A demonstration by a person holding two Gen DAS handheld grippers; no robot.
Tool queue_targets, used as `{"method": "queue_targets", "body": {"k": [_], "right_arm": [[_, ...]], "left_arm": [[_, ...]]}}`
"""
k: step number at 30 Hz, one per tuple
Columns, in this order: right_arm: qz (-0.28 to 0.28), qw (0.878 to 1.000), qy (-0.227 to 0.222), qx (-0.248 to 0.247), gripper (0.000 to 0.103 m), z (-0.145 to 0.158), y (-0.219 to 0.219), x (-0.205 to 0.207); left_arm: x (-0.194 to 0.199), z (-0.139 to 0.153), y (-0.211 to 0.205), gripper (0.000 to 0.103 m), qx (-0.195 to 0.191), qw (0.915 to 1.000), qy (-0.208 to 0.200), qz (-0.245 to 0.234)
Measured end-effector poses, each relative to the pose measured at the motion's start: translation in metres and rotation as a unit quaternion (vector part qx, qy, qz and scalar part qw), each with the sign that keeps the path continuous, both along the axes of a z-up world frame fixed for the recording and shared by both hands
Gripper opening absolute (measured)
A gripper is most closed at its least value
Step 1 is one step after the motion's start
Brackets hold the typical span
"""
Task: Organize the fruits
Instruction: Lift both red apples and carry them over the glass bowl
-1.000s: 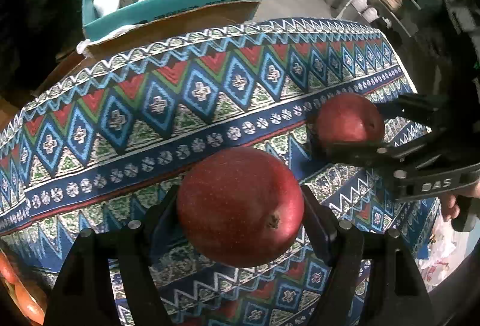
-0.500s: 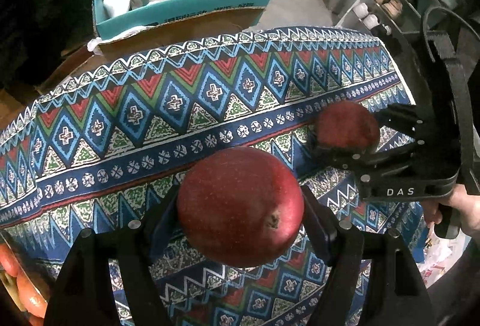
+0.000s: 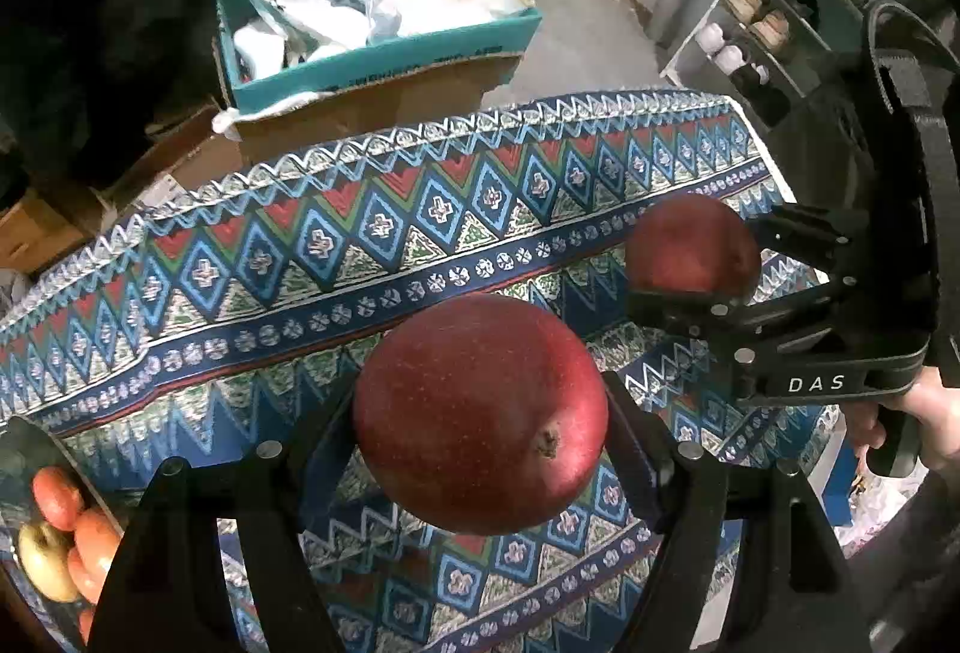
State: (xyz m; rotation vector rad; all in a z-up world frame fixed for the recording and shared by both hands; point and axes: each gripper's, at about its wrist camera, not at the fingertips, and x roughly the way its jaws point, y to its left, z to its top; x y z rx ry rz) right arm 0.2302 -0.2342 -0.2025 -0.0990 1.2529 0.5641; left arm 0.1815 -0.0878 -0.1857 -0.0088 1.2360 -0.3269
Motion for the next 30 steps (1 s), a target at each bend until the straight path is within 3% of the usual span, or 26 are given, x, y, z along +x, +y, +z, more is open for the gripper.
{"method": "queue_targets", "body": {"k": [15,30], "right_arm": [[0.026,0.999,-0.038,0.029,0.075,0.062,0.028,-0.034],[0.082,0.993,-0.057,0.067,0.075,0.109,0.093,-0.06]], "left_arm": [[-0.039,0.049,0.031,0.078,0.008,0.9996,-0.028,0.003],[-0.083,0.079,0.096,0.078,0.013,0.9983,-0.039,0.04]]}}
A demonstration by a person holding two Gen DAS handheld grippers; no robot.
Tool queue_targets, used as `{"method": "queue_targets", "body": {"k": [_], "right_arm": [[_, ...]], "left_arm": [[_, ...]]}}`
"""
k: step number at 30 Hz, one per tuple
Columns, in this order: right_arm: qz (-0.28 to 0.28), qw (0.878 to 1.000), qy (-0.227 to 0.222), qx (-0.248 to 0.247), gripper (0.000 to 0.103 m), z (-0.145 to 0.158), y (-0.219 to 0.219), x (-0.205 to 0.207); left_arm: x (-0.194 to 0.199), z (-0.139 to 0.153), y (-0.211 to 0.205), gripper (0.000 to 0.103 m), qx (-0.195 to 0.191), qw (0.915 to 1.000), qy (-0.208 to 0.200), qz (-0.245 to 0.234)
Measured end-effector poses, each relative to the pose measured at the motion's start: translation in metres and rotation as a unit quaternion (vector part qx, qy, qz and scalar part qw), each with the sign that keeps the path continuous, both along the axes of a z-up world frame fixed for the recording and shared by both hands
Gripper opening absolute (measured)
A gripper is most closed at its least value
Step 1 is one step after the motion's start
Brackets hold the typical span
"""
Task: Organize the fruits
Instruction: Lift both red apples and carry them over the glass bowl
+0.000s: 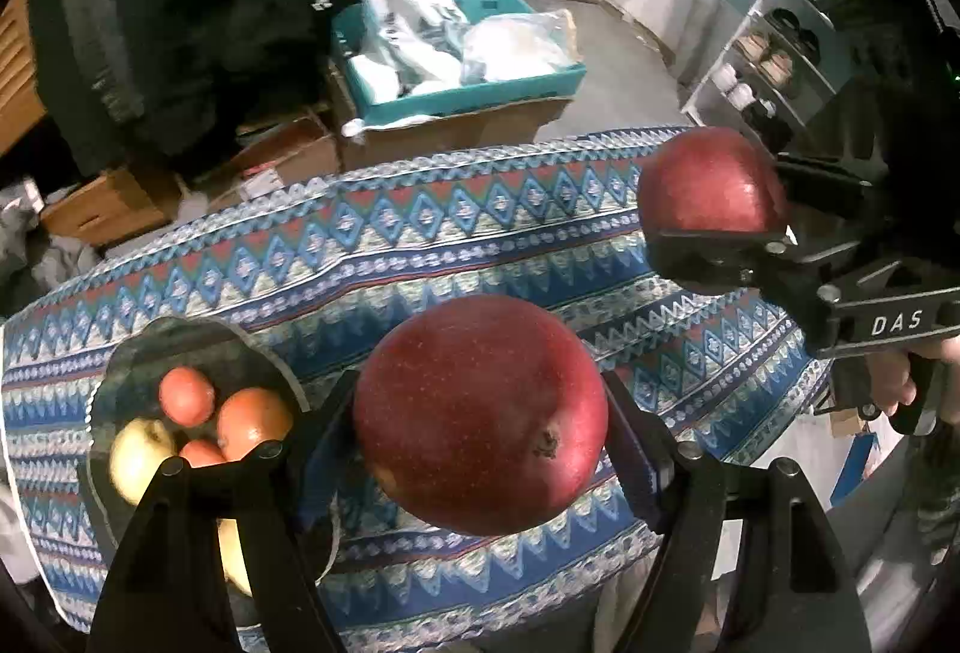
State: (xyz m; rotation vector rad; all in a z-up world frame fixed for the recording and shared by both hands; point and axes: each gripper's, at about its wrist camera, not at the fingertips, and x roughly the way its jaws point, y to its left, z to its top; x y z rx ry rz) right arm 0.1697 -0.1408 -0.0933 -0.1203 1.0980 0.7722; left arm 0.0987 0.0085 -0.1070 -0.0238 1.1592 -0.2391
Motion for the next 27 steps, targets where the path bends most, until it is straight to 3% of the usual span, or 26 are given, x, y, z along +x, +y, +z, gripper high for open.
{"method": "queue_targets", "body": {"k": [13,27], "right_arm": [[0.052,0.999,0.006,0.009,0.075,0.011,0.07,-0.014],[0.104,0.994,0.03,0.004,0.075,0.0,0.159,-0.021]], "left_arm": [[-0.024,0.001,0.076,0.078,-0.001,0.9981,0.001,0.061],[-0.045,-0.028,0.152,0.078,0.003,0.9922,0.01,0.124]]}}
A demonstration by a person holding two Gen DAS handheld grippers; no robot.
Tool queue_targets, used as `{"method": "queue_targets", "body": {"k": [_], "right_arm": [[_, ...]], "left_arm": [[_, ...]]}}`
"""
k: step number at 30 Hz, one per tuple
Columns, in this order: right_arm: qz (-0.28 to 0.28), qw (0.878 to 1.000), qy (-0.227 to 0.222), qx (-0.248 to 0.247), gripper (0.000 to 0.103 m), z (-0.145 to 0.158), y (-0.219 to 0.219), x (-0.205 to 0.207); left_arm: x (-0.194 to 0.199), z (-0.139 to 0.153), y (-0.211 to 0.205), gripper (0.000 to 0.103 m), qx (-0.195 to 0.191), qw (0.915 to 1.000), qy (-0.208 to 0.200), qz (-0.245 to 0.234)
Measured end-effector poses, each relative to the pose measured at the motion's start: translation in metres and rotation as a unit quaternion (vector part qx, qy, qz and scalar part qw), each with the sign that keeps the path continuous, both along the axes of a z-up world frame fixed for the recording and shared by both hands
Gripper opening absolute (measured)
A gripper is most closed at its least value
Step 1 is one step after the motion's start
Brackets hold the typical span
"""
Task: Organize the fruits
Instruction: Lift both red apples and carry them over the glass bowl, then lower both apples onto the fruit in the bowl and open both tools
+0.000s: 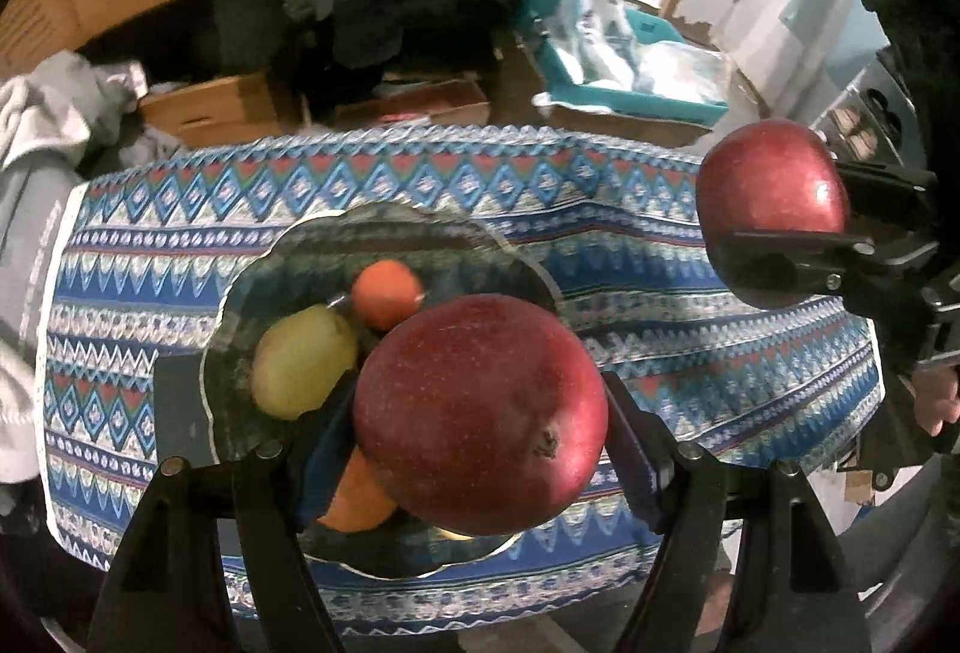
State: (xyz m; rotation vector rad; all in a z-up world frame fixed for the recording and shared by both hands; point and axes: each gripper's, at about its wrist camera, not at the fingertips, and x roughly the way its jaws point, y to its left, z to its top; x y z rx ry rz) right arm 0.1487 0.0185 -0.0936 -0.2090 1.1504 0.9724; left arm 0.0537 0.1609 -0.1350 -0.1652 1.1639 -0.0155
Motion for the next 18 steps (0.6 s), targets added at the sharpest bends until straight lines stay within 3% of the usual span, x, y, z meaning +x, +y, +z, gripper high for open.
{"method": "queue_targets", "body": {"k": [18], "right_arm": [[0.024,0.998,0.046,-0.036,0.075,-0.046,0.082,-0.002]], "left_arm": [[-0.002,-0.05,0.046,0.078,-0.037,0.9973,0.04,0.049]]}}
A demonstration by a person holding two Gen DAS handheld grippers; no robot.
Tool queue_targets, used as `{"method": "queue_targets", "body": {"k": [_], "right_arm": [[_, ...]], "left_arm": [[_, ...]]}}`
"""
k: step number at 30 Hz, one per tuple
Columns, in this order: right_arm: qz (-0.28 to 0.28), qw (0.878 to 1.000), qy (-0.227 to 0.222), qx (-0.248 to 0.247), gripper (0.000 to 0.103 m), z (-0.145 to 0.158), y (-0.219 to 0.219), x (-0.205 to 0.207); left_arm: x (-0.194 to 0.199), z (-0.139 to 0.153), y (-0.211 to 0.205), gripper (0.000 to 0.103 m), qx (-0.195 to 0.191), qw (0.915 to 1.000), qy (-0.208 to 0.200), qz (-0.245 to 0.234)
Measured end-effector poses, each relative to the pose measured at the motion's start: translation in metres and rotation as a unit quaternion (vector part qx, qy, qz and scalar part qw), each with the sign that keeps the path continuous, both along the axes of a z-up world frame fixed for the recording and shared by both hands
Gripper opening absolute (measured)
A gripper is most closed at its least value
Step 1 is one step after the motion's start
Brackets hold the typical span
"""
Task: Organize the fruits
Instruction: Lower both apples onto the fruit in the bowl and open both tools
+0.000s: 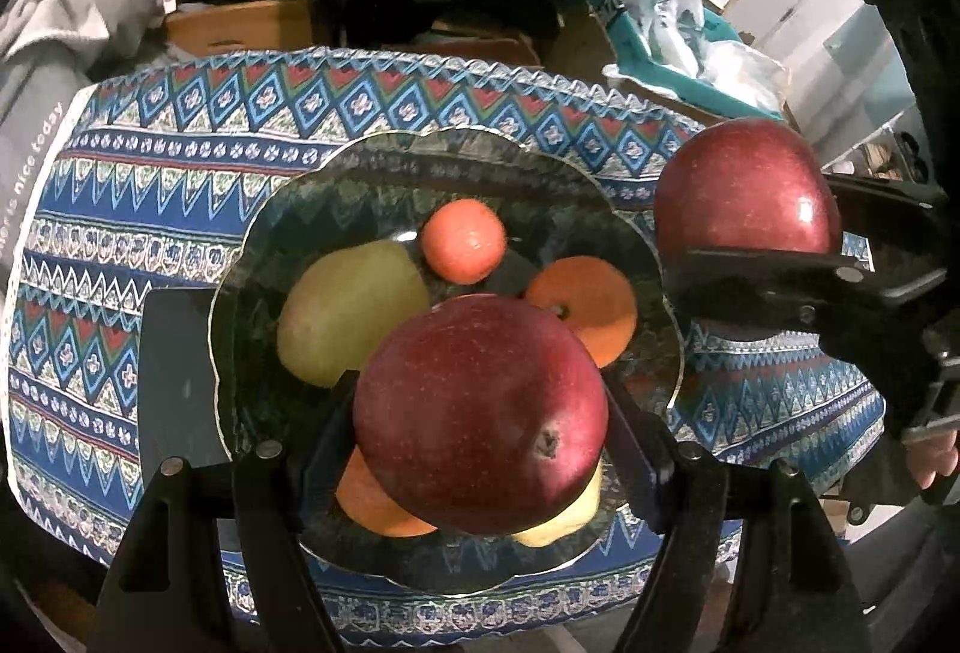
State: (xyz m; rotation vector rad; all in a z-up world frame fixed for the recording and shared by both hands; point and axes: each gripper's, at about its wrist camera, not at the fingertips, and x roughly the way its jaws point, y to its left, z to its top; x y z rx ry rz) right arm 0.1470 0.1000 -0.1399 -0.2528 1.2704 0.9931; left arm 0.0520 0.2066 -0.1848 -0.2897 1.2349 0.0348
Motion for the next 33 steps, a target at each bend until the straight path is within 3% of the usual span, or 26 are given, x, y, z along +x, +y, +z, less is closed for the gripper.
{"method": "queue_targets", "body": {"k": [16,23,33], "right_arm": [[0.001,0.999,0.033,-0.019,0.075,-0.033,0.028,0.001],[-0.006,0.998,0.055,-0.037,0.077,-0.051,0.032,0.001],[-0.006,0.999,0.046,-0.009,0.078,-0.03,0.031,0.004]], "left_arm": [[-0.008,-0.018,0.014,0.078,-0.032,0.999,0.023,0.02],[-0.009,-0.022,0.013,0.08,-0.021,0.9992,0.03,0.017],[-0.016,-0.007,0.018,0.08,-0.02,0.9991,0.018,0.034]]}}
